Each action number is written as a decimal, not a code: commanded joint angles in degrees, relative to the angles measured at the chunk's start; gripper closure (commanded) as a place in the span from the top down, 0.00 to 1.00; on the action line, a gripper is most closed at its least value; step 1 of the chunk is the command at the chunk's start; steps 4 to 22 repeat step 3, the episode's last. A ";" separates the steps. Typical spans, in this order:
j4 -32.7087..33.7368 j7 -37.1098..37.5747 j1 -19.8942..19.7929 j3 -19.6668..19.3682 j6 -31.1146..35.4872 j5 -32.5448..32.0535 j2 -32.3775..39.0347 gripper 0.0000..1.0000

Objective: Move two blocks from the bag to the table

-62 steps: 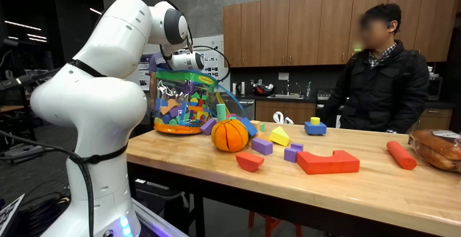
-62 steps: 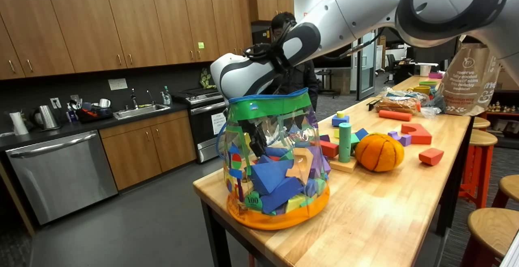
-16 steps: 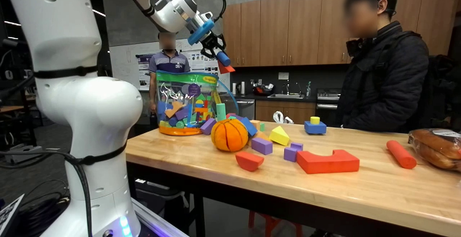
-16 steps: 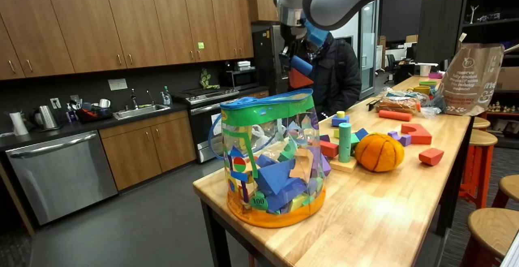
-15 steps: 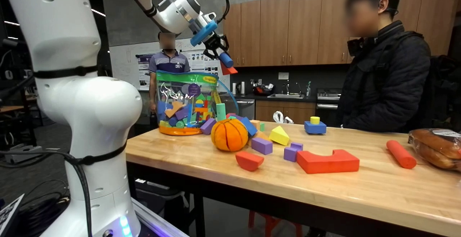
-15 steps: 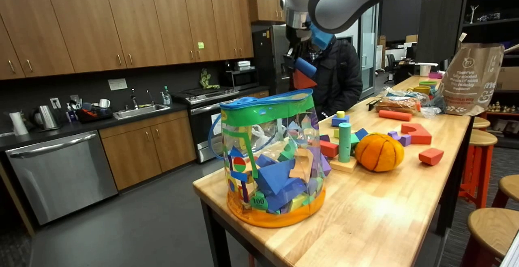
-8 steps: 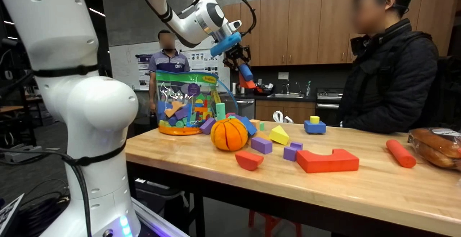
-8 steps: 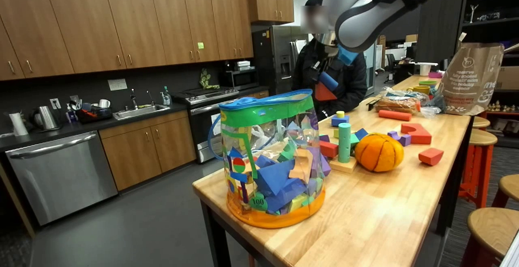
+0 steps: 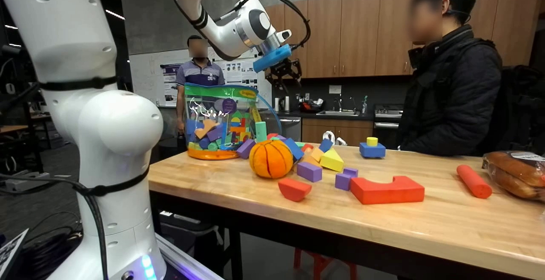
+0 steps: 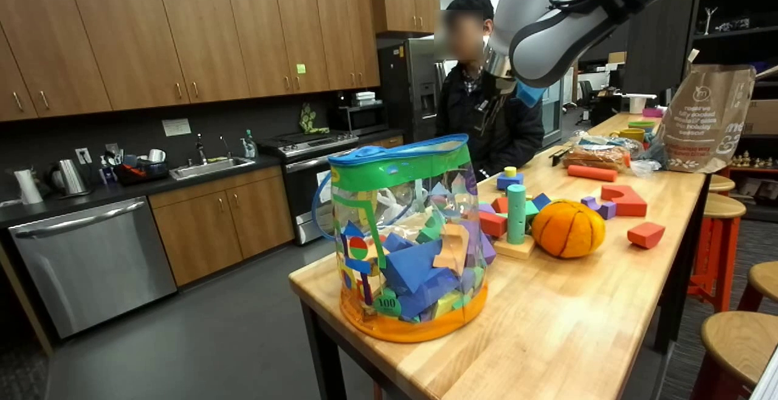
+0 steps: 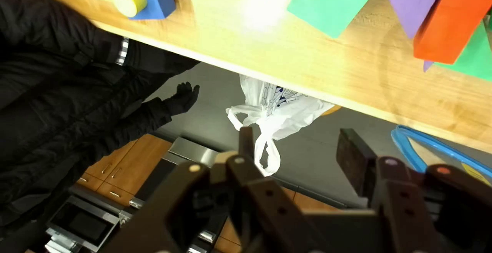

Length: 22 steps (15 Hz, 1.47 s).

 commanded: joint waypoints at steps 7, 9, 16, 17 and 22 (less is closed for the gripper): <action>0.06 -0.53 -1.13 1.05 -0.01 0.62 -0.01 0.59; 0.06 -0.53 -1.13 1.05 -0.01 0.62 -0.01 0.59; 0.06 -0.53 -1.13 1.05 -0.01 0.62 -0.01 0.59; 0.06 -0.53 -1.13 1.05 -0.01 0.62 -0.01 0.59; 0.06 -0.53 -1.13 1.05 -0.01 0.62 -0.01 0.59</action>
